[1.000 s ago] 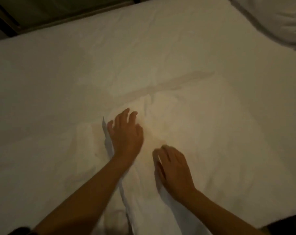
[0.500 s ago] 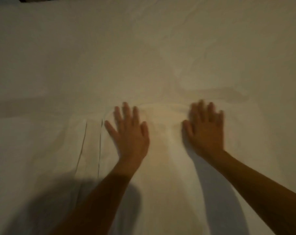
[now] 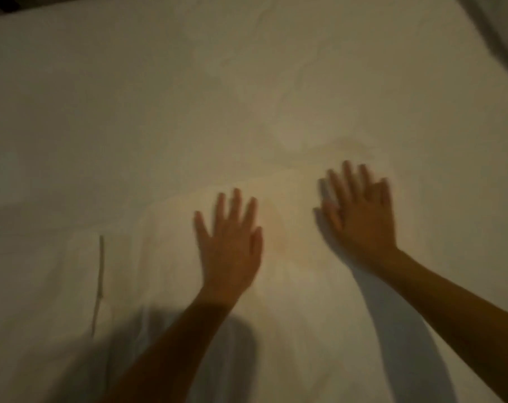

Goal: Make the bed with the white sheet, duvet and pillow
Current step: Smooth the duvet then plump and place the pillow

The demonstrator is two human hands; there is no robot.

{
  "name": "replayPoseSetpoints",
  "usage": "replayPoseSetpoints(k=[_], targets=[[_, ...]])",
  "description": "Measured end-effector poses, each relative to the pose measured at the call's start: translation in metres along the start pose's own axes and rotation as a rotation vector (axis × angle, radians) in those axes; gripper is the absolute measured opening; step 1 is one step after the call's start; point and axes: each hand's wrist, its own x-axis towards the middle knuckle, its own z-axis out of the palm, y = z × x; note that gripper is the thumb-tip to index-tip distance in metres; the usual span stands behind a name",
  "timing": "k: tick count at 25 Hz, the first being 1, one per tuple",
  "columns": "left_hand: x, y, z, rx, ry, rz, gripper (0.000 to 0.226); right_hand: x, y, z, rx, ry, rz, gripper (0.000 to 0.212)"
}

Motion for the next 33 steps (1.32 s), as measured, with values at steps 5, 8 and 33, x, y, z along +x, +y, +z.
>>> replayPoseSetpoints(k=[5,8,33], targets=[[0.017,0.016,0.029,0.023,0.000,0.123,0.056,0.011,0.079,0.007,-0.038,-0.038,0.144,0.060],[-0.014,0.017,0.024,0.023,0.043,0.039,0.057,-0.027,0.042,0.003,0.023,0.088,0.155,0.056],[-0.293,0.028,0.003,-0.119,-0.135,0.028,0.060,-0.295,-0.114,0.046,0.064,0.054,-0.022,0.058]])
